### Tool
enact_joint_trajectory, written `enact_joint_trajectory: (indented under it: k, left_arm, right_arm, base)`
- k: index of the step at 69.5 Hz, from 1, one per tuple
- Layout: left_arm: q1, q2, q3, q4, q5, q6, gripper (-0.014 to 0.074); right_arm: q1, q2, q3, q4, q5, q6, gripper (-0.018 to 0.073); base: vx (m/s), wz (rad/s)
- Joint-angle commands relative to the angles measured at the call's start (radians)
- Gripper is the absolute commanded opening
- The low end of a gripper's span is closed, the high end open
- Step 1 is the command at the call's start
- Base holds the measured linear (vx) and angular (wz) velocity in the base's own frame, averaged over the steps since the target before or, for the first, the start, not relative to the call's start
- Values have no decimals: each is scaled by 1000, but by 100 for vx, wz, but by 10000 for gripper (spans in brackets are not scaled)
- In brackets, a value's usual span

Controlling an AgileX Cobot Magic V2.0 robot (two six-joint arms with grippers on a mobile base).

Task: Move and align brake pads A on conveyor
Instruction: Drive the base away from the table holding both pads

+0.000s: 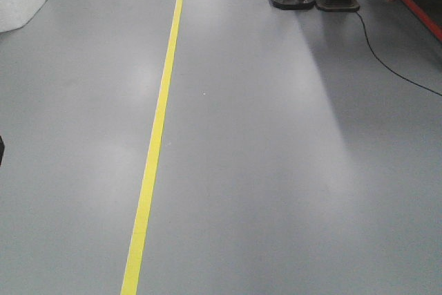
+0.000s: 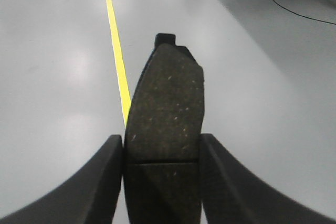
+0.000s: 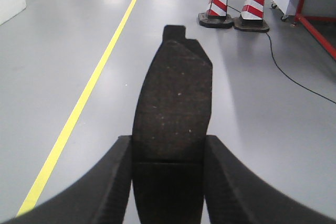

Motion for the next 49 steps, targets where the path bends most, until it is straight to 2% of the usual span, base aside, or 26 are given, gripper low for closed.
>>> enact_joint_trajectory:
  k: [1,49]
  left_arm:
    - [-4,3,-27,-12,-90,-5,73]
    - [-4,3,-27,-12,-90,-5,73]
  right_arm:
    - [-4,5,-30,-1,-97,-8,59]
    - [-4,5,-30,-1,-97,-8,59]
  base:
    - [48,-3]
    - [49,0]
